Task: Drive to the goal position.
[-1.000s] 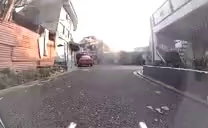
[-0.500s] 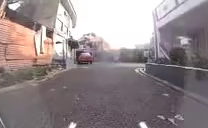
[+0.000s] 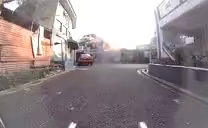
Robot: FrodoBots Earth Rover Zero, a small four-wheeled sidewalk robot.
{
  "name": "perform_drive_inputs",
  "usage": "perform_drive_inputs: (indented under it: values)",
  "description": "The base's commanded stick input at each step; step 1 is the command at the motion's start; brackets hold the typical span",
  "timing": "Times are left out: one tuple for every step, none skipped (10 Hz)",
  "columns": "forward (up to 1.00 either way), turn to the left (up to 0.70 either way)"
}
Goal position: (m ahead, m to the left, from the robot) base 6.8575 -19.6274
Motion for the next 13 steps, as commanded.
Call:
perform_drive_inputs:
  values:
    - [0.7,0.0]
    - [0.7,0.0]
    - [0.7,0.0]
    - [0.7,0.0]
    - [0.7,0.0]
    - [0.7,0.0]
    - [0.7,0.0]
    - [0.7,0.0]
    - [0.7,0.0]
    - [0.7,0.0]
    - [0.7,0.0]
    - [0.7,0.0]
    - [0.7,0.0]
